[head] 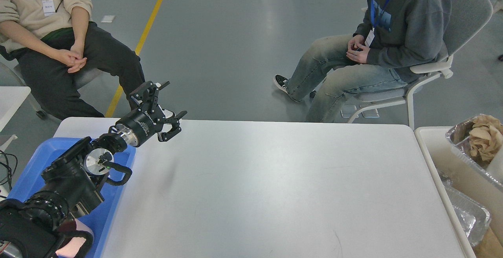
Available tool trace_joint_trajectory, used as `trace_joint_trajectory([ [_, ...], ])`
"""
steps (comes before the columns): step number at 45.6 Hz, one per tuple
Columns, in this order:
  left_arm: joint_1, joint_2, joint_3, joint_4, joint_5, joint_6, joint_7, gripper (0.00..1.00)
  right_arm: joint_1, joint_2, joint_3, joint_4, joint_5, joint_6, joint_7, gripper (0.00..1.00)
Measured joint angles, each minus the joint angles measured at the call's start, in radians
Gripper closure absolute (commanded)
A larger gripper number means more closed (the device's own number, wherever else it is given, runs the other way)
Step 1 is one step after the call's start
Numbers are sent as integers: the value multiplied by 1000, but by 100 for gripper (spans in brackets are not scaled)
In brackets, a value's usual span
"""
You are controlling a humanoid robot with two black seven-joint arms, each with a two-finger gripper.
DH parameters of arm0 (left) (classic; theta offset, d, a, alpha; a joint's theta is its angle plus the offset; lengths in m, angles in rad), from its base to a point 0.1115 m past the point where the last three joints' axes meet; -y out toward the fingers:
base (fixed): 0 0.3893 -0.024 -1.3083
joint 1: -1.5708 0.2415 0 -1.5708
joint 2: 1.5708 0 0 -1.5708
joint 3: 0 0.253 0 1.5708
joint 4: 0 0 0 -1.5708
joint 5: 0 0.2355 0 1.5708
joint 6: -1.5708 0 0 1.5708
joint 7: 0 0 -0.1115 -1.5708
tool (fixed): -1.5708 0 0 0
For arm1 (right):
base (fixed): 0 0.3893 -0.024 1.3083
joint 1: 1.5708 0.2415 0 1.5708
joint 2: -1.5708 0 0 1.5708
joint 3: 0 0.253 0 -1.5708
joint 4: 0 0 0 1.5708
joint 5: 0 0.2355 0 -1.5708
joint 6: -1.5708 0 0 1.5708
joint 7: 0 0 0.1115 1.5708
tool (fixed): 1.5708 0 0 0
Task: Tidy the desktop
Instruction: 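Carry the foil tray with the right gripper off the table edge into the side box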
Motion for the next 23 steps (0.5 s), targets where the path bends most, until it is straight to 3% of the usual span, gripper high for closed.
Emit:
trace_joint_trajectory([
  [9, 0, -4, -2, -1, -4, 0, -8, 3, -48, 111, 0, -143, 134, -78, -1, 100],
  [23, 3, -10, 0, -3, -13, -1, -13, 3, -73, 207, -1, -178, 219, -236, -2, 100],
])
